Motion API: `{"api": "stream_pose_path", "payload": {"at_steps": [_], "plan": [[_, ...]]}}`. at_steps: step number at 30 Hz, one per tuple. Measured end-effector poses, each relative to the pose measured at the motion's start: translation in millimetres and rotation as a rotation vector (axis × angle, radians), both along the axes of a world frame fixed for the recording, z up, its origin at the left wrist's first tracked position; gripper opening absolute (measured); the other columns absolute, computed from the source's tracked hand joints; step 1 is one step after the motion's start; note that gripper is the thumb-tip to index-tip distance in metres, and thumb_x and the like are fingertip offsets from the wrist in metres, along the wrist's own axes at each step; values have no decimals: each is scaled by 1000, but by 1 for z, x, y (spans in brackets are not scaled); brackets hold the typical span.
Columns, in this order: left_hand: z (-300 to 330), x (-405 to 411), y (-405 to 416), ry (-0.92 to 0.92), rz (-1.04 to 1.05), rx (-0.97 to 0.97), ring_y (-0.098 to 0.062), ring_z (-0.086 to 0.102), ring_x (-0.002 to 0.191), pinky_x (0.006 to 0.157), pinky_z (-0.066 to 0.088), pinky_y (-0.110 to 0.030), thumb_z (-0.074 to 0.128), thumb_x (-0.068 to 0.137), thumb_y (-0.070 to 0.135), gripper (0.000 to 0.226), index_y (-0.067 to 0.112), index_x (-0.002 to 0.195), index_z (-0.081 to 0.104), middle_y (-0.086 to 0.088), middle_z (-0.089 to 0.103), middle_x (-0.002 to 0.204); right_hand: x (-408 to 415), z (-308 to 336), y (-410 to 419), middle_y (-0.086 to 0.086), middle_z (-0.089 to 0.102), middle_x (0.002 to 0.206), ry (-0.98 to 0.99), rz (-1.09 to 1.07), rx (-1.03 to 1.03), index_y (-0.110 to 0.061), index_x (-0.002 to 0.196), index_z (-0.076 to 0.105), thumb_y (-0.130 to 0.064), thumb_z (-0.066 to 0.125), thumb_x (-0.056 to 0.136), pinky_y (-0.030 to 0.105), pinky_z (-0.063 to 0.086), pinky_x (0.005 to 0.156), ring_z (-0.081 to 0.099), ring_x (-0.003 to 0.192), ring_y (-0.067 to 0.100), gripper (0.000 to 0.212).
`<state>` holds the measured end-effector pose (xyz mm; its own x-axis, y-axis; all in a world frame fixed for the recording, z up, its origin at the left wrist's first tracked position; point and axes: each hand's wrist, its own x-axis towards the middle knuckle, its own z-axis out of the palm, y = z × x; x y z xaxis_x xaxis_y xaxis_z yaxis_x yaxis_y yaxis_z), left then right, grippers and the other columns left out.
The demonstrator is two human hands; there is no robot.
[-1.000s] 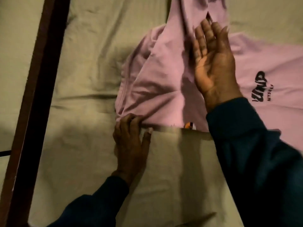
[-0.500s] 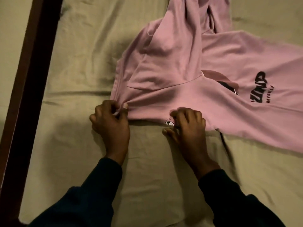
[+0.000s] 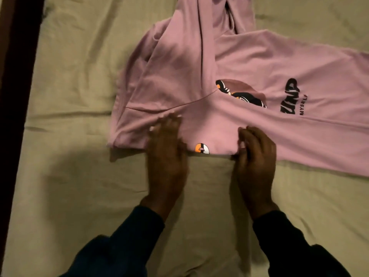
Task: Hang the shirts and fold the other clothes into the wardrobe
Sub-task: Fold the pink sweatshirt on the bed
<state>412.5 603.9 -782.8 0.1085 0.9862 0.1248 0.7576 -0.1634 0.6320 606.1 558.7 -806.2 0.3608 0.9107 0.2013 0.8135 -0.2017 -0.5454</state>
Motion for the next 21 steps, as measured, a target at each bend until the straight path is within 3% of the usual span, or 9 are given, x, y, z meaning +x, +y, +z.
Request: {"api": "stream_pose_path", "payload": {"at_steps": [4, 7, 10, 14, 16, 19, 21], "plan": [[-30, 46, -9, 224, -243, -93, -17, 13, 154, 123, 14, -43, 30, 106, 33, 54, 16, 157, 27, -2, 20, 166, -3, -7, 2, 5, 31, 161, -121, 226, -222, -17, 151, 41, -34, 39, 103, 41, 25, 119, 25, 150, 23, 52], [-43, 22, -5, 394, -212, -73, -18, 10, 155, 123, 14, -45, 30, 107, 34, 53, 24, 159, 23, 1, 14, 167, 25, -14, -8, -7, 12, 166, -235, 149, -358, -28, 158, 21, -41, 26, 104, 43, 14, 122, 4, 154, 13, 56], [-39, 5, 0, 388, -47, -113, -18, 5, 155, 124, 11, -47, 30, 106, 32, 55, 21, 160, 20, -2, 10, 168, 40, -13, -15, 0, 5, 168, -233, -23, -407, -22, 160, 15, -42, 22, 104, 47, 9, 124, 1, 154, 18, 60], [-34, 72, -8, 306, -305, -65, -19, 5, 155, 125, 7, -42, 29, 106, 30, 56, 15, 159, 20, -5, 11, 167, 22, -11, -5, 2, -1, 168, -171, 139, -368, -21, 160, 9, -43, 19, 105, 40, 4, 125, -5, 154, 15, 60], [-38, 94, -4, 309, -325, -50, -18, 8, 155, 124, 12, -44, 29, 106, 33, 55, 19, 159, 22, -1, 15, 167, 45, -16, -6, 1, 4, 168, -229, 122, -353, -22, 160, 12, -39, 19, 106, 42, 8, 124, 0, 154, 16, 57], [-44, 100, 0, 372, -177, -84, -18, 9, 155, 123, 13, -46, 33, 103, 30, 57, 24, 159, 23, 2, 14, 167, 102, -14, -16, 10, 23, 164, -197, -260, -297, -16, 155, 31, -37, 22, 104, 48, 23, 119, 19, 152, 28, 56], [-38, 117, -4, 324, -134, -94, -21, 10, 155, 124, 13, -46, 38, 95, 23, 65, 19, 159, 24, -4, 15, 167, 138, -6, -21, 12, 45, 152, -122, -357, -192, -11, 144, 49, -31, 29, 102, 44, 34, 109, 39, 142, 31, 51]]}}
